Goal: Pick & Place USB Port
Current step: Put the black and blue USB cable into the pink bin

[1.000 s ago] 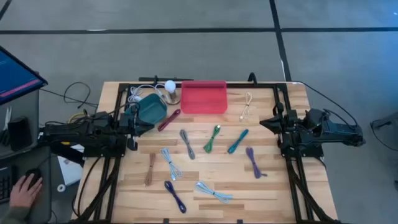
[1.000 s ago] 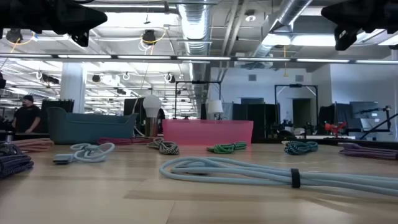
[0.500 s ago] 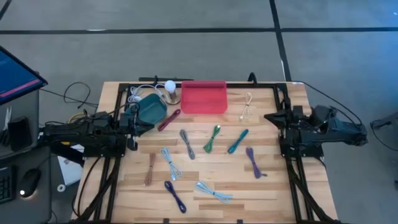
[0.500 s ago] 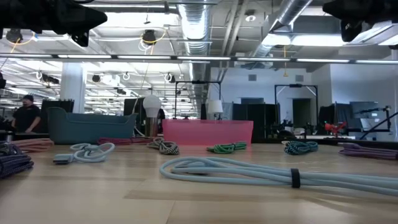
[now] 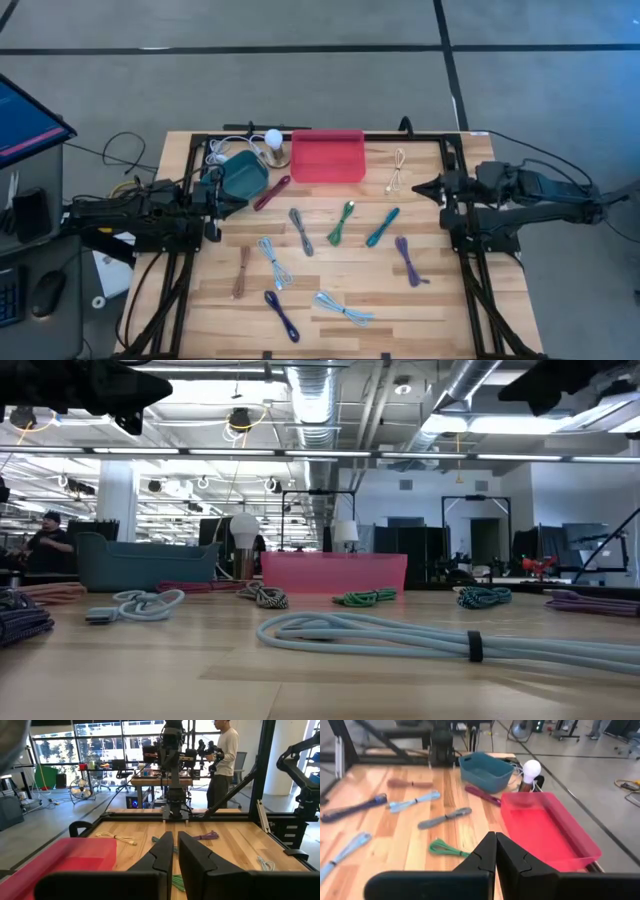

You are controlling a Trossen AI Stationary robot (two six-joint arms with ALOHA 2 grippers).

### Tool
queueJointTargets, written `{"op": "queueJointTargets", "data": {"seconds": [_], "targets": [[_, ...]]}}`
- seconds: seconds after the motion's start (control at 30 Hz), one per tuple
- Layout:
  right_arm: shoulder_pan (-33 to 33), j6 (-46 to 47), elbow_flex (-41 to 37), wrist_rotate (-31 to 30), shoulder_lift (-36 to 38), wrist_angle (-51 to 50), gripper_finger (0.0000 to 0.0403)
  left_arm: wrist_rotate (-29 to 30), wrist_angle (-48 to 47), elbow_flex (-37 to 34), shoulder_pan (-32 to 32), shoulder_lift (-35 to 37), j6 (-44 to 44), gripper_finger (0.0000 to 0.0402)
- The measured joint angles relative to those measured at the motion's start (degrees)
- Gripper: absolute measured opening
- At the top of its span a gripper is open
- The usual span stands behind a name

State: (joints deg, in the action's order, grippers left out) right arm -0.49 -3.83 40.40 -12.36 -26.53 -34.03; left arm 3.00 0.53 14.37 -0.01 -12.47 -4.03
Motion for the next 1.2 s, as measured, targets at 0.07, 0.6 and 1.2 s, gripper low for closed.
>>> {"op": "queueJointTargets", "data": {"seconds": [0.07,0.6,1.2], "targets": [[0.00,-1.89,0.37,-0.01,-0.88,-0.95,0.0000,0.01,-0.02,0.00,0.00,-0.02,0.00,0.0026],[0.00,-2.60,2.82,-2.91,-13.20,-5.57,0.0000,-0.01,0.11,0.00,-0.02,-0.02,0.00,0.0026],[0.13,1.76,9.49,-2.51,-33.00,-17.64,0.0041,0.00,1.01,0.00,0.00,-0.02,0.39,0.0026]]}}
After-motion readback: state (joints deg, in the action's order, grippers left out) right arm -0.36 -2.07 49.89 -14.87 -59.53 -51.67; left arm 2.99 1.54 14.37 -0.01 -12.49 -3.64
